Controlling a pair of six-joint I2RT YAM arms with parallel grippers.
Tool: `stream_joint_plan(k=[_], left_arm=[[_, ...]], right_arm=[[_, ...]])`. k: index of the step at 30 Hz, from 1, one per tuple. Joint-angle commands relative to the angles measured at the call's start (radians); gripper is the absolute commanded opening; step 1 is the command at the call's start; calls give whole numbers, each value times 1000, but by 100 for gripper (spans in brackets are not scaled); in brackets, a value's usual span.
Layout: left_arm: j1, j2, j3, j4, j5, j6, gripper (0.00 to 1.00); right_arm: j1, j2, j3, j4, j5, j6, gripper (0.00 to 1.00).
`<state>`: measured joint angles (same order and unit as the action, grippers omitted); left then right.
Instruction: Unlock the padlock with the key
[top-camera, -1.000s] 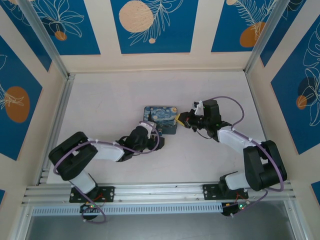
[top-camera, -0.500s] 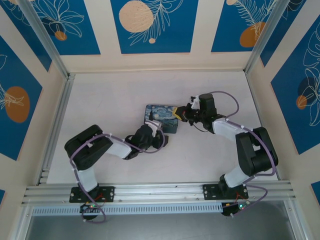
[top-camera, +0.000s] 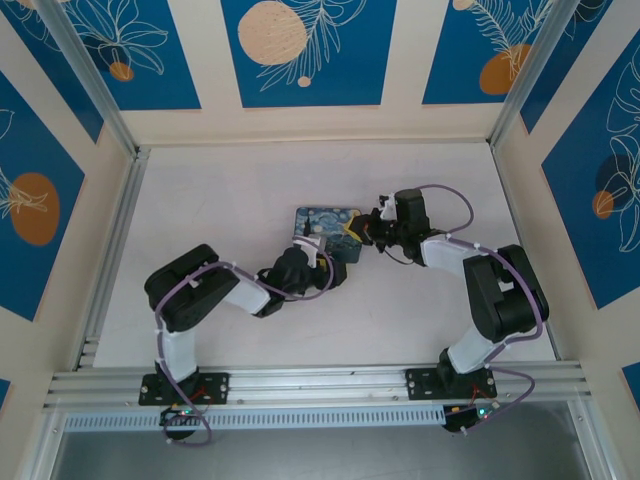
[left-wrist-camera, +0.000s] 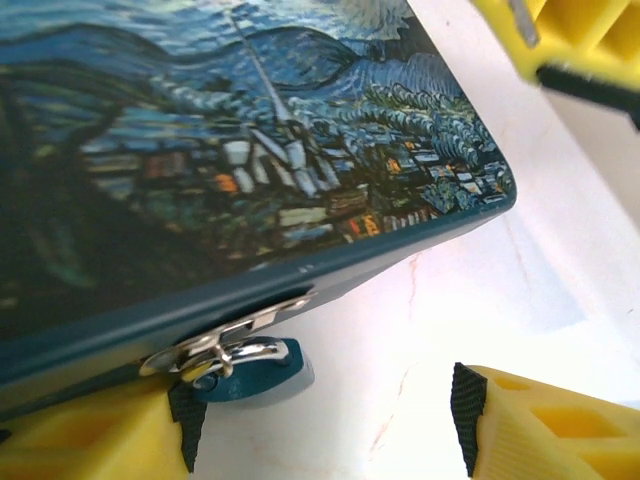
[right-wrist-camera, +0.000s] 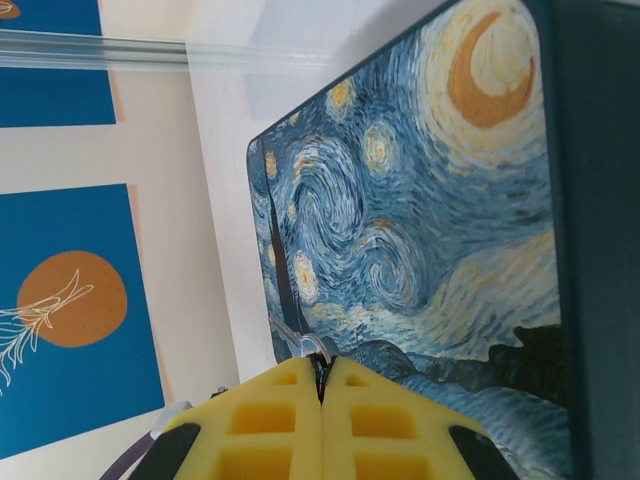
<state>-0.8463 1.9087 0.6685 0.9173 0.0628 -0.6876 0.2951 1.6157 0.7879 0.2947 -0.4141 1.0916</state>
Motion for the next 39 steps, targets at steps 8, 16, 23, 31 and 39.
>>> stream_joint_plan(k=[8,16,23,31,39], left_arm=[[29,104,5,240,26,-200,66],[25,138,-13,328,49,-267,66],[11,28,27,-84,-106,-139,71],[-14,-39,150,-479,-236,28,74],[-16,49,210,-467,-212,136,74]], right_arm=[[0,14,-9,3,-5,-1,0],[-1,36,-11,9,-12,-6,0],[-4,38,-10,11,-22,-5,0],[-4,50,-8,17,-34,-1,0],[-6,69,-9,31,-49,0,0]])
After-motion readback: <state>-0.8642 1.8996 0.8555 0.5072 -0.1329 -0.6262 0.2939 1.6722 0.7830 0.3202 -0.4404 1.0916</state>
